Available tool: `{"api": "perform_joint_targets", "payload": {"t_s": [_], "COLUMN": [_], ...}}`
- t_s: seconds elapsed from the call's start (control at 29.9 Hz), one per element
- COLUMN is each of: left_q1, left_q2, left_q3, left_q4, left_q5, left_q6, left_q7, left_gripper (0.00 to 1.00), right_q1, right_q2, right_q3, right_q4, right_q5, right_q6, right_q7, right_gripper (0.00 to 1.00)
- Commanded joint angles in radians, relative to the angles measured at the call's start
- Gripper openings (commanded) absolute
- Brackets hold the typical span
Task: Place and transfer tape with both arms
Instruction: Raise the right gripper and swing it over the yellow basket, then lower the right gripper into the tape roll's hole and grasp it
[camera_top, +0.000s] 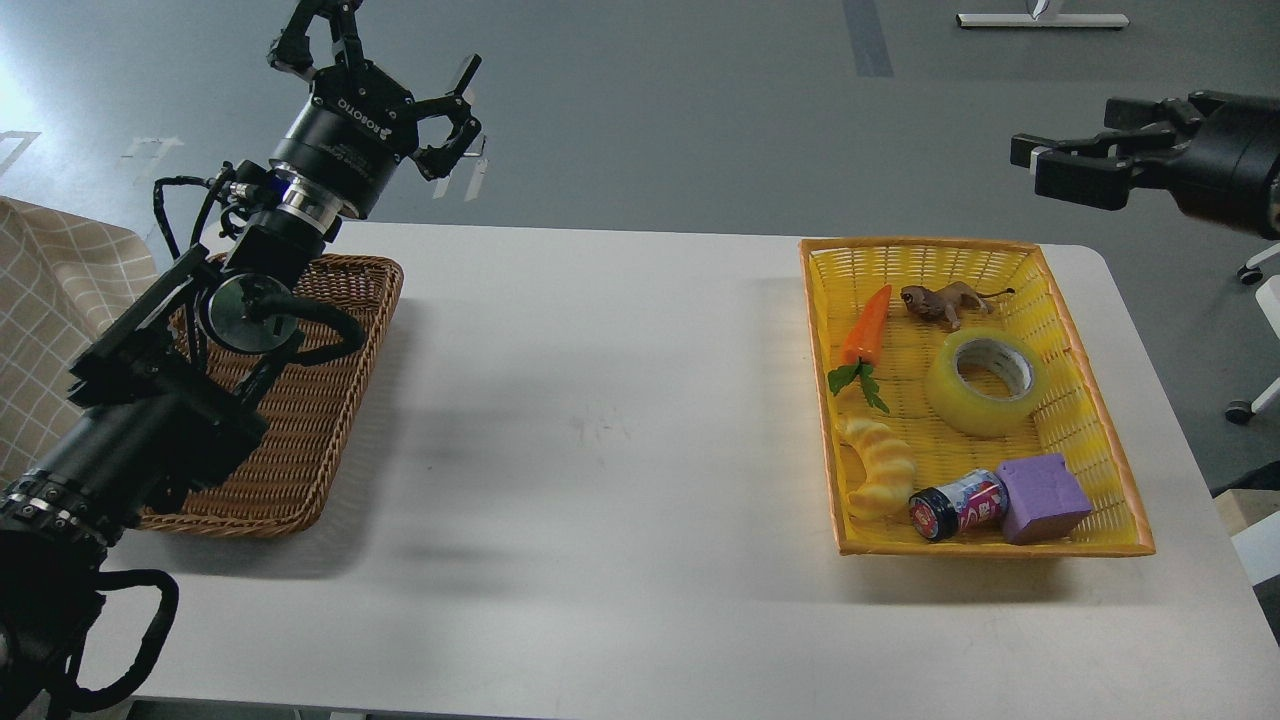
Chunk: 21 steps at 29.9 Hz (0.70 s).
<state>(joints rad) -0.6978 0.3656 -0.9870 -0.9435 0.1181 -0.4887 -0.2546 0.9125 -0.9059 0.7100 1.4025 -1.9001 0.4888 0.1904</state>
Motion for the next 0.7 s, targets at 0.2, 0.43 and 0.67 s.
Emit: {"api": "perform_joint_targets", "payload": {"t_s": [0.2, 0.43, 0.67], "left_q1": [0.003, 0.009, 0.011], "left_q2": [0.004, 0.004, 0.003], "left_q3": [-0.001, -0.001, -0.001], "left_q4": [-0.001, -0.001, -0.001], "left_q5": [0.0, 0.0, 0.0], "left_q6": [0.0, 0.0, 0.0], "left_q7": [0.0, 0.0, 0.0], "left_gripper": [0.98, 0.98, 0.98], "right_q1": [-0.004, -0.006, -0.004], "right_q2": [0.067, 0.108, 0.122], "right_q3": [-0.132, -0.178, -0.273], "right_q4": [-0.062, -0.186, -0.309], "right_q5": [-0.184, -0.235, -0.234], "right_q6": [0.0, 0.0, 0.0], "right_q7": [-0.002, -0.002, -0.002], "right_gripper": [0.94, 0.93, 0.93]}}
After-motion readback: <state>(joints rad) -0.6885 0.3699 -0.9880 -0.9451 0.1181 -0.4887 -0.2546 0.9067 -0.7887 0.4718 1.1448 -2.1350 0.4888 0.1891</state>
